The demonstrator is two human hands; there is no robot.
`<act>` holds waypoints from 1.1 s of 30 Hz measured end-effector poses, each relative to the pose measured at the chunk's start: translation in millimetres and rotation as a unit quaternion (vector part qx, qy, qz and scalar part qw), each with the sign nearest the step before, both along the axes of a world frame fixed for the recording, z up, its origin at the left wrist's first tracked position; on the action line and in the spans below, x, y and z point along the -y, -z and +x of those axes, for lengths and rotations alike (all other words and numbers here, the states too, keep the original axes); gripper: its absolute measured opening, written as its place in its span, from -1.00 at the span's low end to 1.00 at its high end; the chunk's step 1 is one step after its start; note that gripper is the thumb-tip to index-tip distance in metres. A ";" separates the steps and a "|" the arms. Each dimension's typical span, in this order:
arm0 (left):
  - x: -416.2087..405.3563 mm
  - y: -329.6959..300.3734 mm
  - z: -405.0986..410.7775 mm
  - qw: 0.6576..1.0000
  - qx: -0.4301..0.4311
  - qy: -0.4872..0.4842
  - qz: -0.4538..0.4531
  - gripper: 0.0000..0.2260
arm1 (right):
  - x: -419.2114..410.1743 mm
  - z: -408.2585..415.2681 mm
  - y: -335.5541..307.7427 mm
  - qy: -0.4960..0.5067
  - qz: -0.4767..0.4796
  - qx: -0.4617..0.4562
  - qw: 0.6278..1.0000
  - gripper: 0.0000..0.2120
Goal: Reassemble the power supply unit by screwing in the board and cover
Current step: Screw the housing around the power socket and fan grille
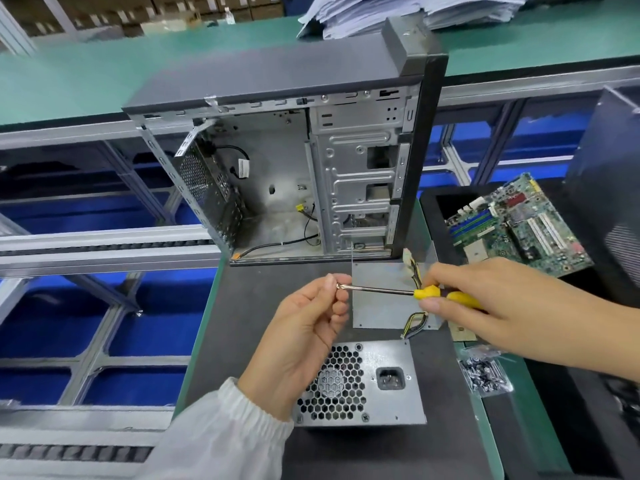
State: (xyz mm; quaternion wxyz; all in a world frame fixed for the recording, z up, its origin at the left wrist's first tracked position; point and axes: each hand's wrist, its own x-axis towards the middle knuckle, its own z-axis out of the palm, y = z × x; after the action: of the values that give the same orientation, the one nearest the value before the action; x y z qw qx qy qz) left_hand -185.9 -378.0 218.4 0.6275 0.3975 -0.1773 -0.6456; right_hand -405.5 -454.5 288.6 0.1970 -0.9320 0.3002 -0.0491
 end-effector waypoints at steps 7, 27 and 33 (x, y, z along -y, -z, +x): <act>-0.2 4.3 0.8 0.988 0.151 0.002 -0.041 -0.84 | -1.3 -2.4 -5.4 0.014 -0.002 -0.011 1.000 -0.65; -4.0 41.6 40.7 0.816 0.571 0.076 -0.047 -0.80 | -2.4 10.7 -18.4 -0.003 -0.040 -0.131 0.991 -0.90; -7.5 47.7 39.6 0.823 0.516 0.233 -0.032 -0.84 | -5.5 32.2 -25.9 -0.060 -0.151 -0.193 0.968 -0.78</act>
State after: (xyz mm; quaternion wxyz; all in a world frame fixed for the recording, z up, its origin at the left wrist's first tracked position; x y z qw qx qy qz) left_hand -146.3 -370.6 170.6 0.2871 0.5993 -0.5833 -0.4670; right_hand -373.4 -449.0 314.4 -0.0045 -0.9591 0.2652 0.0986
